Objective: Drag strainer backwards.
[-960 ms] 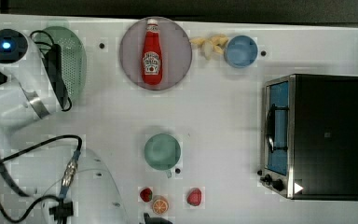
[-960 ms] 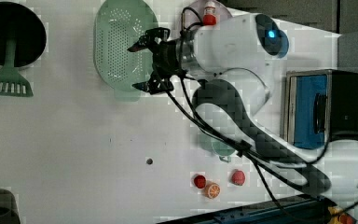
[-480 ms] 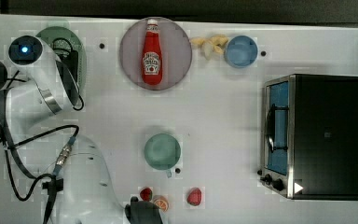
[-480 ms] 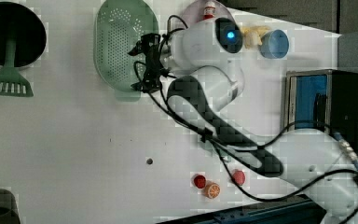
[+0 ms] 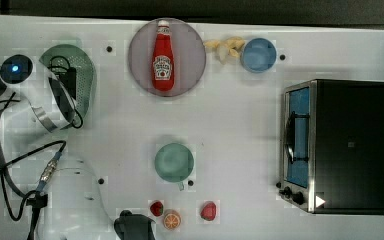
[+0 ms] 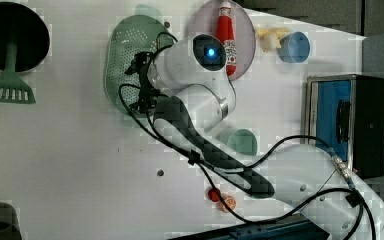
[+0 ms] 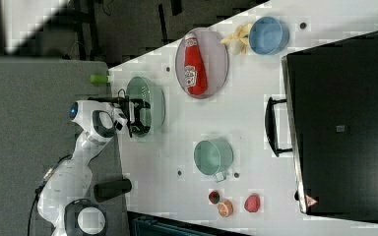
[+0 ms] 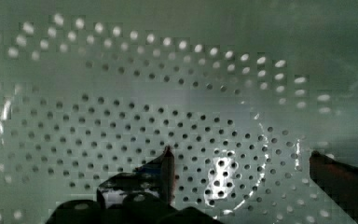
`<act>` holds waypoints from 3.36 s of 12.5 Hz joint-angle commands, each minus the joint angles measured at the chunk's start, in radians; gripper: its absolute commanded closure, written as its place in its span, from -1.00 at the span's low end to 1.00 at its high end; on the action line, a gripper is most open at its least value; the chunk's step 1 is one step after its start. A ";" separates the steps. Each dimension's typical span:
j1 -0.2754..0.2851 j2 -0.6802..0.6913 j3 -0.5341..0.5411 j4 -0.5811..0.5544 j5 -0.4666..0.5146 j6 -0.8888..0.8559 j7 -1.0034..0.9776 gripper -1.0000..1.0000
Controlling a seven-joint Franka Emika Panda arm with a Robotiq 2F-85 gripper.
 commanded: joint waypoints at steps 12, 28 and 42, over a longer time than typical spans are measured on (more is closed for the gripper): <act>0.123 -0.238 -0.020 -0.331 0.015 0.041 0.062 -1.00; 0.281 -0.421 -0.019 -0.632 0.074 0.066 0.162 -1.00; 0.409 -0.515 -0.024 -0.816 0.146 0.229 0.210 -1.00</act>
